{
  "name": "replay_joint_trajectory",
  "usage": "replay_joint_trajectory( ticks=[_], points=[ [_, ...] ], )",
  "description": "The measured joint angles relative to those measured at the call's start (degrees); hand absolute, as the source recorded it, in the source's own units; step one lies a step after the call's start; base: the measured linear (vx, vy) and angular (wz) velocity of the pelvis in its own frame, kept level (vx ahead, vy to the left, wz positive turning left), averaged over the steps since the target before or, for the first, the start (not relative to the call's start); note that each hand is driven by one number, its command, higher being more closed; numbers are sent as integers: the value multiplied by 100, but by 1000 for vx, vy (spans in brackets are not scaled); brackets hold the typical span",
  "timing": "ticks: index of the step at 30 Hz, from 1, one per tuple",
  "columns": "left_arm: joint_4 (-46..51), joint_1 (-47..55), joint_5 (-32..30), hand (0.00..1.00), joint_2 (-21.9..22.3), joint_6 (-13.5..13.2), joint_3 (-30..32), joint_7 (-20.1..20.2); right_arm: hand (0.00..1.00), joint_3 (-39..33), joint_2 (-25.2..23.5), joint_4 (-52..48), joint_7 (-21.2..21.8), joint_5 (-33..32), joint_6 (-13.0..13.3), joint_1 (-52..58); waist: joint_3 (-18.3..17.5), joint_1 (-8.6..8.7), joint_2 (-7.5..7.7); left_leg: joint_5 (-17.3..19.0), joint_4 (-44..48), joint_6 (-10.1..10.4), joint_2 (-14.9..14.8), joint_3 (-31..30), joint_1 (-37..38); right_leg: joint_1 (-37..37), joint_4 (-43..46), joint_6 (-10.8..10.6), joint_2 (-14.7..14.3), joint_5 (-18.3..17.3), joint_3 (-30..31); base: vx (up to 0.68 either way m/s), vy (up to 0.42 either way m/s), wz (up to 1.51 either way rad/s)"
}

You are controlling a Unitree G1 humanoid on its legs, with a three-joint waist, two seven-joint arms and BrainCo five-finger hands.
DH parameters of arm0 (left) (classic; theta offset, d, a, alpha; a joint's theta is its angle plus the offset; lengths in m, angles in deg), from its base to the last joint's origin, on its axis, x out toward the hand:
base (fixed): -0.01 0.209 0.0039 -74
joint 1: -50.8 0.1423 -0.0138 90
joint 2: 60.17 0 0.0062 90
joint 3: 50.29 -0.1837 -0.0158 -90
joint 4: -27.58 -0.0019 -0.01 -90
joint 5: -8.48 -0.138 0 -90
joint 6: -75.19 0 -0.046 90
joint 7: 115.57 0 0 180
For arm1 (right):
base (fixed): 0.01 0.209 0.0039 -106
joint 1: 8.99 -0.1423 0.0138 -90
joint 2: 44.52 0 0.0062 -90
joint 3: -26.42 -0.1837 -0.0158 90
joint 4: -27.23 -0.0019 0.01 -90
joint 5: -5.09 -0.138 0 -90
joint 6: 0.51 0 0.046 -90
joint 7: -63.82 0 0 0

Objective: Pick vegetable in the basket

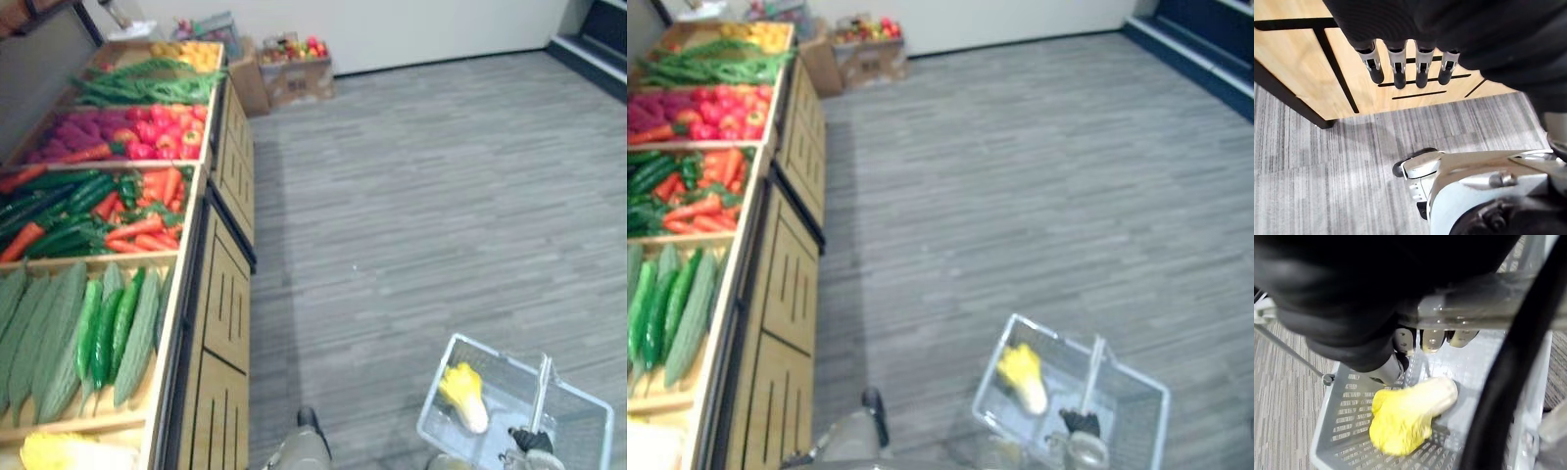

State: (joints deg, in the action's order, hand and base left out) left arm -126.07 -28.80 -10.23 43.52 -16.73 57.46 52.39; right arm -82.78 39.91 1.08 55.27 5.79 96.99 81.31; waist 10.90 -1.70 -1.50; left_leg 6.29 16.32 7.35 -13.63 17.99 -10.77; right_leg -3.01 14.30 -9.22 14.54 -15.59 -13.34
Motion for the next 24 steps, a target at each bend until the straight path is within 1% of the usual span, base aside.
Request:
replay_joint_trajectory(
  ticks=[1, 2, 3, 4, 5, 6, 7, 8, 9, 10, 11, 12, 13, 14, 15, 16, 17, 18, 19, 20, 21, 22, 23, 24],
  points=[
    [-13, 59, -19, 0, -72, 5, -54, -1, 100, 14, -58, 3, 5, 56, 8, 54, -140, -7, 148, 222, -69, -99, 323, 22, 19, -90, -232, -45, 237, -20, 52, 384, 205, -10],
    [-16, 95, -25, 0, -104, 0, -96, -1, 100, -4, -160, 9, 13, 55, 15, 129, -278, -12, 183, 360, -127, -207, 569, 103, 78, 52, 503, -121, 432, 26, 169, 426, 178, 5],
    [-16, 84, -25, 0, -140, 5, -114, -5, 100, -22, -204, -9, 4, 46, 21, 92, -284, 25, 244, 442, -84, -268, 666, 99, 101, 238, 1289, -133, 493, 120, 222, 467, 122, 7],
    [9, 65, -26, 0, -251, 5, -204, 3, 100, -64, -199, -30, -26, 46, 26, 79, -292, 1, 363, 574, -27, -340, 826, 158, 241, 524, 2171, 36, 725, 376, 202, 462, 141, 4],
    [28, 69, -22, 0, -291, 5, -297, 12, 100, -26, -197, -29, -5, 59, 39, 73, -276, -19, 396, 633, -30, -441, 923, 201, 500, 712, 2846, 160, 947, 837, 202, 436, 149, -1],
    [28, 75, -20, 0, -290, 7, -355, 14, 100, -19, -195, -44, -5, 58, 44, 71, -272, -8, 417, 653, -65, -506, 960, 213, 646, 777, 3124, 224, 1051, 1150, 203, 425, 164, 6],
    [54, 60, -14, 0, -342, 6, -506, 12, 100, -8, -149, -44, -6, 62, 66, 70, -251, 13, 384, 694, -195, -605, 1009, 202, 965, 912, 3702, 198, 1171, 1575, 231, 387, 100, 9],
    [94, -10, -12, 0, -371, 7, -593, 10, 100, 0, -155, -45, 19, 100, 82, 23, -244, 6, 404, 706, -318, -620, 986, 150, 1250, 1151, 4325, 267, 1131, 1271, 187, 372, 70, 4],
    [95, -15, -8, 0, -385, 8, -639, 6, 100, -4, -154, -44, 24, 116, 82, -13, -240, 6, 396, 705, -412, -618, 978, 122, 1408, 1251, 4524, 332, 1095, 1022, 53, 333, 9, -3],
    [95, -64, 2, 0, -390, 11, -728, 2, 100, 0, -129, -70, 24, 118, 82, -42, -204, 11, 335, 684, -639, -582, 937, 93, 1759, 1346, 4671, 408, 1068, 525, -443, 309, -24, -3],
    [96, -110, 6, 0, -381, 9, -757, 1, 100, 0, -127, -105, 23, 118, 82, -38, -190, 20, 295, 654, -717, -542, 897, 119, 1908, 1378, 4594, 460, 1052, 329, -737, 355, -68, 5],
    [98, -177, 15, 0, -362, 7, -789, 4, 100, -8, -136, -175, 21, 117, 81, -19, -160, 49, 246, 603, -731, -490, 809, 182, 2082, 1397, 4092, 596, 1014, 125, -1280, 332, -136, 13],
    [97, -210, 19, 0, -369, 0, -772, 2, 100, -24, -174, -230, 27, 117, 80, 13, -150, 81, 254, 597, -731, -479, 784, 173, 2212, 1425, 3258, 610, 947, 121, -1537, 275, -172, 19],
    [93, -230, 22, 0, -379, 1, -767, 2, 100, -47, -203, -236, 28, 117, 81, 17, -153, 106, 276, 598, -731, -477, 800, 160, 2247, 1461, 2700, 579, 915, 166, -1547, 295, -232, 27],
    [97, -249, 23, 0, -421, -9, -766, 9, 100, -91, -271, -235, 23, 116, 77, -3, -155, 152, 350, 586, -770, -423, 867, 128, 2322, 1488, 1524, 660, 808, 709, -1379, 331, -229, 21],
    [15, -316, 23, 0, -255, 2, -730, 26, 100, -262, -204, -225, 16, 116, 30, -31, -153, 122, 93, 492, -961, -244, 719, 65, 2412, 1269, 1255, 709, 482, 805, -1474, 325, -197, 13],
    [56, -323, 11, 0, -169, -16, -707, 62, 100, -364, -181, -245, 9, 118, 27, -61, -158, 77, -16, 377, -1137, -132, 713, 56, 2397, 1287, 1303, 740, 411, 838, -1345, 251, -139, 3],
    [84, -349, 4, 0, -133, -17, -692, 85, 100, -439, -167, -256, 10, 117, 30, -74, -129, 81, -55, 262, -1297, -87, 748, 3, 2426, 1408, 1537, 741, 422, 835, -1117, 129, -118, 8],
    [78, -451, -8, 0, 0, -33, -576, 86, 100, -668, -41, -359, -40, 112, 31, -174, -66, 103, -141, 4, -1554, -71, 706, 13, 2630, 2081, 2669, 664, 543, 648, -481, 110, -202, 18],
    [70, -387, -7, 0, -26, -37, -472, 86, 100, -676, -26, -397, -26, 112, -29, -188, -96, 119, -35, 50, -1630, -14, 738, 6, 2738, 2070, 2132, 591, 512, 626, -252, 71, -214, 24],
    [93, -344, -7, 0, -111, -46, -378, 97, 100, -676, -117, -382, -20, 111, -65, -150, -105, 132, 159, 96, -1638, 37, 834, 4, 2760, 1994, 1598, 468, 531, 791, -144, 93, -185, 32],
    [8, -383, -1, 0, -67, -51, -276, 99, 100, -745, -73, -233, -9, 118, -99, -119, -95, 148, -11, 238, -1676, 82, 619, -31, 2904, 1864, 1754, 403, 381, 529, -291, 148, -173, 29],
    [-2, -386, -7, 0, -24, -48, -124, 113, 100, -736, -128, -200, 20, 162, -103, -35, -100, 138, -13, 267, -1586, 93, 477, -109, 2871, 1860, 1819, 467, 298, 348, -381, 149, -161, 21],
    [-3, -378, -7, 0, -11, -47, -74, 109, 100, -745, -149, -202, 26, 161, -102, -22, -102, 139, -17, 266, -1499, 94, 420, -183, 2820, 1830, 1806, 476, 260, 311, -423, 146, -205, 22]
  ],
)
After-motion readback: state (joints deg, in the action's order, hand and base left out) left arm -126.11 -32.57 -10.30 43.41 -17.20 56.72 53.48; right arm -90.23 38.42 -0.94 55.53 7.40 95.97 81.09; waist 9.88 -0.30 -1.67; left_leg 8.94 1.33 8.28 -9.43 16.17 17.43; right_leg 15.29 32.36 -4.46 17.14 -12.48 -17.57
